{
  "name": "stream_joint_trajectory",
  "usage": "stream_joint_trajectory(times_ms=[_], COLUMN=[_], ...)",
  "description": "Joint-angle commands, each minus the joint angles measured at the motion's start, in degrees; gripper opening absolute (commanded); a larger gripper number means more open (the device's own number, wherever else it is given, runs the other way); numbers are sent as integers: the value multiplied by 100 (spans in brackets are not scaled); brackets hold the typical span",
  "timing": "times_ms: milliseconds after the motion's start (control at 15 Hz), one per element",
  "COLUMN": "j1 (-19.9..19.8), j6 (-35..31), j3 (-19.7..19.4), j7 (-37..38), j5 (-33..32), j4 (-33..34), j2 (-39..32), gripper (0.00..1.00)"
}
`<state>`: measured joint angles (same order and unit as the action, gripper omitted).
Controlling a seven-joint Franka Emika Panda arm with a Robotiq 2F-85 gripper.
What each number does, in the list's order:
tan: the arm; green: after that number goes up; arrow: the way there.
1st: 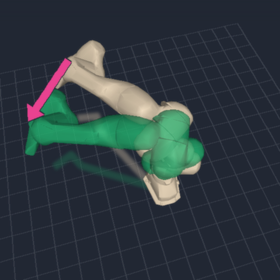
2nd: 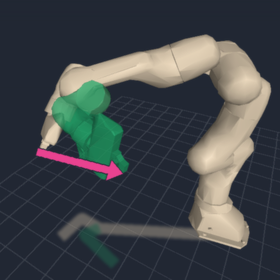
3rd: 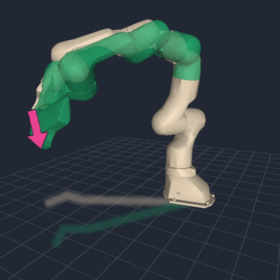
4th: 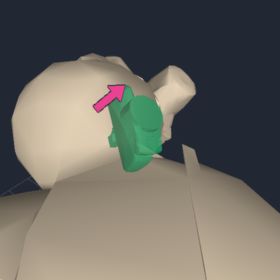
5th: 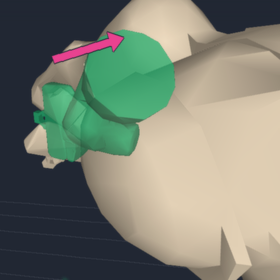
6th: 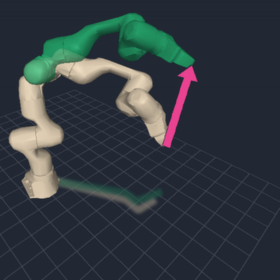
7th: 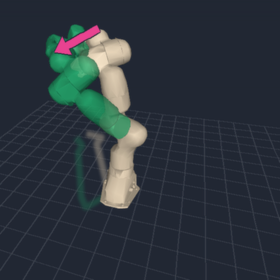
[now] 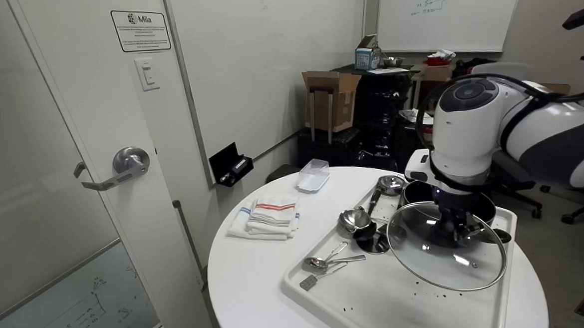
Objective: Move the pot's lid to the tray
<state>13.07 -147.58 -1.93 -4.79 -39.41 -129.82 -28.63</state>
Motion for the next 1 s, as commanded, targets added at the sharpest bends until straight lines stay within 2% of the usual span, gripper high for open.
stream_joint_trajectory(times_ms=[0, 933], j1=[183, 274], j6=[103, 69], j3=[128, 189], j7=[352, 227], j5=[-186, -110], j4=[47, 896], j2=[50, -1131], gripper=[23, 23])
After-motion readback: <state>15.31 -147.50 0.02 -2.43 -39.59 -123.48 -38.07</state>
